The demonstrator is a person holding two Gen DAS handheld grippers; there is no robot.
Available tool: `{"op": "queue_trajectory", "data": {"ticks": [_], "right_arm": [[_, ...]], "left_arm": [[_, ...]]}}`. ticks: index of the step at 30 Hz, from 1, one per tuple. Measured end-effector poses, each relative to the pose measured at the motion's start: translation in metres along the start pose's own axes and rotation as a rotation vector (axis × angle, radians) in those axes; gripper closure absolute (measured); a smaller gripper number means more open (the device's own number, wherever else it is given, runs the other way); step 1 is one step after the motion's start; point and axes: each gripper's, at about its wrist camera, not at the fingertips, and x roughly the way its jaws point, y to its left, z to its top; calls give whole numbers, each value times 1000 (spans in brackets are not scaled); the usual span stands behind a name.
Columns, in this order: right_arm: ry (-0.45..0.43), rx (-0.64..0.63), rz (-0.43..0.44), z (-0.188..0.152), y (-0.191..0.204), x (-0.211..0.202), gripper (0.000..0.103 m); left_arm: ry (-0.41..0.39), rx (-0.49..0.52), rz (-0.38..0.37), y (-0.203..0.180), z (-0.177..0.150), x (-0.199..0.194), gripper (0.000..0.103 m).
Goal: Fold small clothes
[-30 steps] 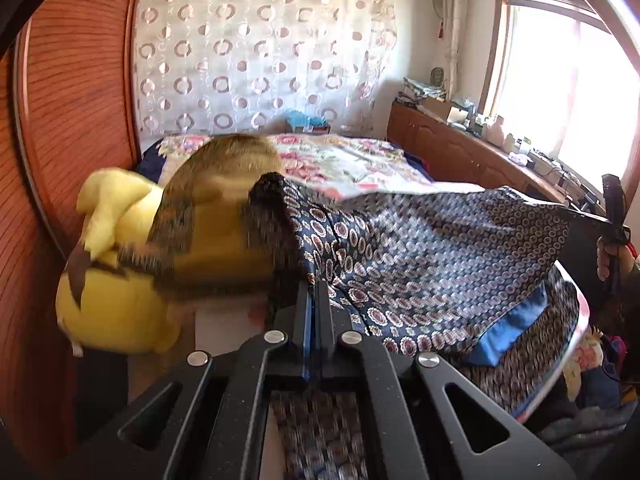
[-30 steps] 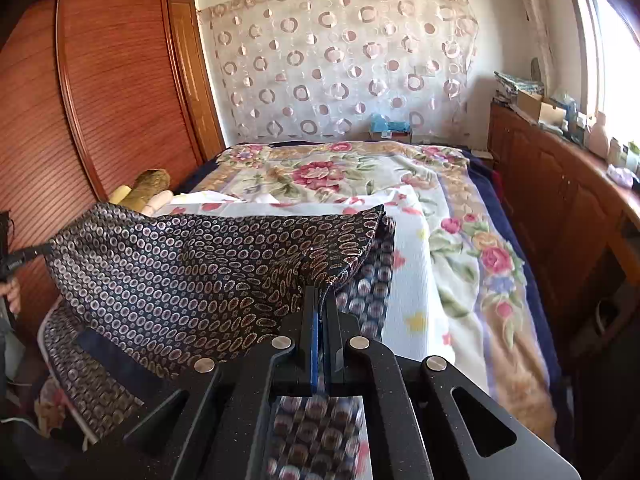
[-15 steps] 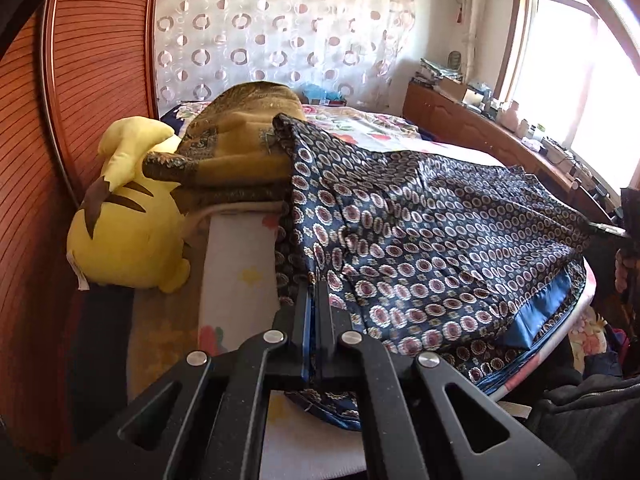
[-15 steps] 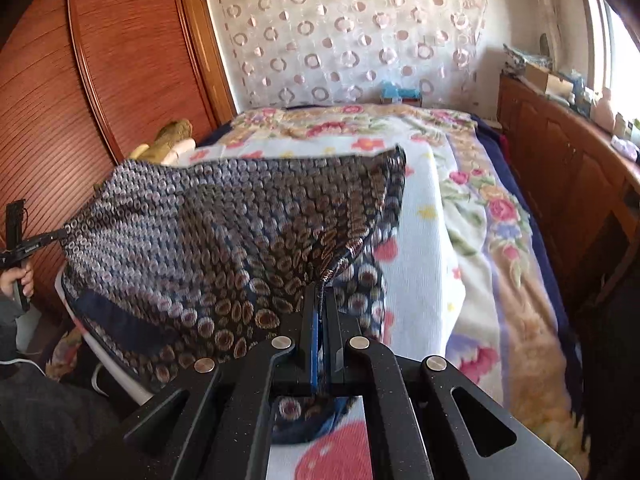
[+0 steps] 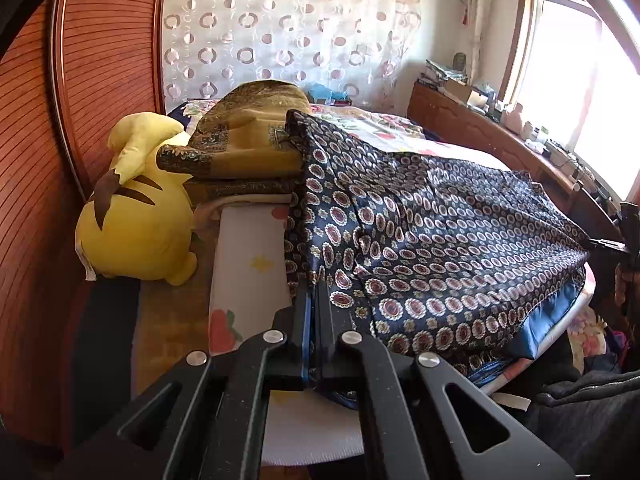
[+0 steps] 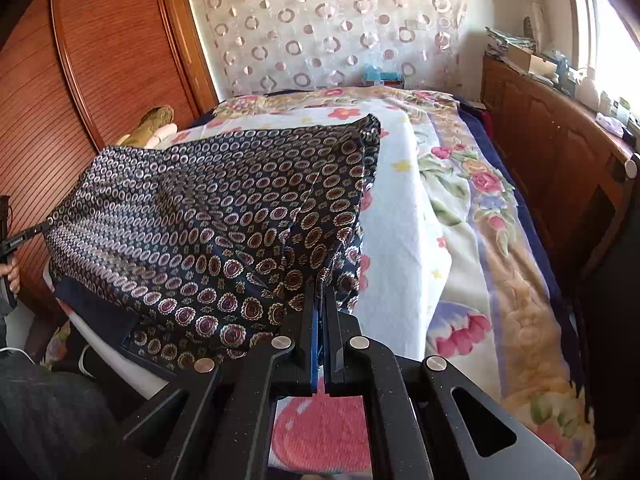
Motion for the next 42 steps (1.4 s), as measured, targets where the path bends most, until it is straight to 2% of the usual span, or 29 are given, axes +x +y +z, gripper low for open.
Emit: {"op": "queue_trajectory", "data": {"ticks": [5,7,11,13,18,19,20,21,23,28,33,36,42], "right_arm": [[-1,-30,-36,-7,5,0,102],[-7,-45,-48,-8,5,-4,102],[-39,-88,-78,-1,12,-11,102],[-55,-114,-102,1,19,-15,101],[-79,-175,-156,6,35,-14,93],[-84,-175,-161,8,37,-14,90],[-91,-174,-163,9,38,-15,80],[-103,-169,-162,10,39,-16,70],[-115,-151,-146,12,39,-18,62],[-117,-156,-130,7,48,-13,61],[-107,-177,-84,2,66,2,60],[-104,-176,-52,3,74,13,60],[-96,-186,-12,5,90,35,59]], "left_arm": [[10,-26,4,2,-1,1,101],[11,-30,15,4,-2,2,92],[22,-23,55,3,-4,5,89],[29,-22,49,0,-6,8,86],[56,-17,35,-4,-14,17,78],[69,-21,46,-4,-16,21,77],[78,-23,54,-4,-17,24,77],[89,-24,61,-4,-19,28,77],[103,-30,65,-4,-22,32,77],[121,-42,74,-8,-29,36,77],[118,-35,129,-12,-36,31,76],[112,-39,152,-11,-39,28,71],[80,-71,170,-11,-39,30,71]]}}
